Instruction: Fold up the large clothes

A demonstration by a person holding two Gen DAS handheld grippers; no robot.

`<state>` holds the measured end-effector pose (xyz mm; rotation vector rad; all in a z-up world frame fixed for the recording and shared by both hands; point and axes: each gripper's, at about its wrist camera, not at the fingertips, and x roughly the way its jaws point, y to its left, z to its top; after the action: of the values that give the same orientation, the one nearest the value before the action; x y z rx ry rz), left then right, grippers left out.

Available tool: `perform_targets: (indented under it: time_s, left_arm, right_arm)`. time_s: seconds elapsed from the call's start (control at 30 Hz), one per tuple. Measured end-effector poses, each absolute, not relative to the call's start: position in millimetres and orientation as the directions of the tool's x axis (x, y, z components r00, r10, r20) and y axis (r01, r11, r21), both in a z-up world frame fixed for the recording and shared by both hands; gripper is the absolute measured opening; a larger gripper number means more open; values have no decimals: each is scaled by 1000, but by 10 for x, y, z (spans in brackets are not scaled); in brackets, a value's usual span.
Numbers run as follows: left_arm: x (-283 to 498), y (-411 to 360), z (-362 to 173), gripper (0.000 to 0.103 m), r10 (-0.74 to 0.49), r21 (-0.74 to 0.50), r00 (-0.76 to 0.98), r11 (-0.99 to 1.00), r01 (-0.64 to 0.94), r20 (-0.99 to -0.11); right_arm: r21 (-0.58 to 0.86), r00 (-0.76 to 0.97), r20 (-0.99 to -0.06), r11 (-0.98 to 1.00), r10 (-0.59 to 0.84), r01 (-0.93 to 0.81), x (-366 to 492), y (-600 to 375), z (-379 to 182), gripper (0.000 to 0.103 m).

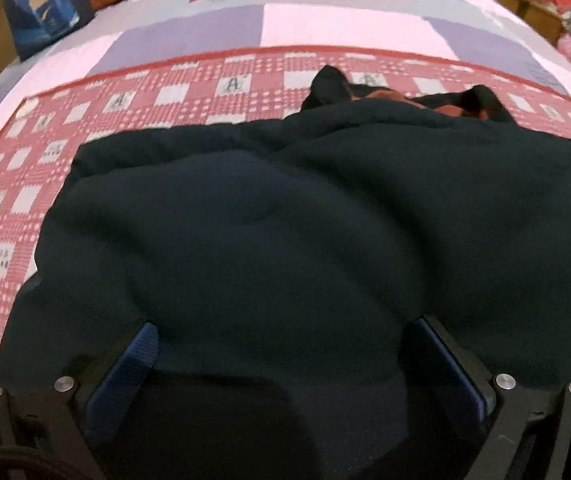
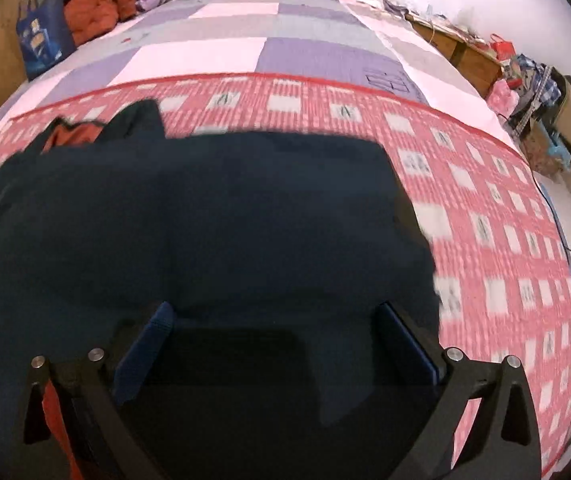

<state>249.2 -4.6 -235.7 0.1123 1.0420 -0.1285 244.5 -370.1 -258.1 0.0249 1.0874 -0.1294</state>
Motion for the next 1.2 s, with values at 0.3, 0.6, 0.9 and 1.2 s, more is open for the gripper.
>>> perform_targets:
  time_s: [0.3,0.6,0.9,1.2]
  left_arm:
    - [2565,-77,-2351,103,6,44,449,996,75,-893]
    - [2550,-50,-2315,103,10,38,426,998,59,-905]
    - [1719,-67,-1926,103,-160,-99,508,984,145,-846]
    - [1183,321,-2432,103,-80,-21,514,993,119,-854]
  right_arm:
    - [-33,418,-904,991,-86,132,2863,-3762,-2706,103]
    - [-65,411,-902,984,-130,169,2683,-3771,-2582,103]
    - [-11,647,-762,1000,-17,13,1488,-2910,-2022,103]
    - [-123,561,-822,992,-94,-14,703,-2928,-2557,103]
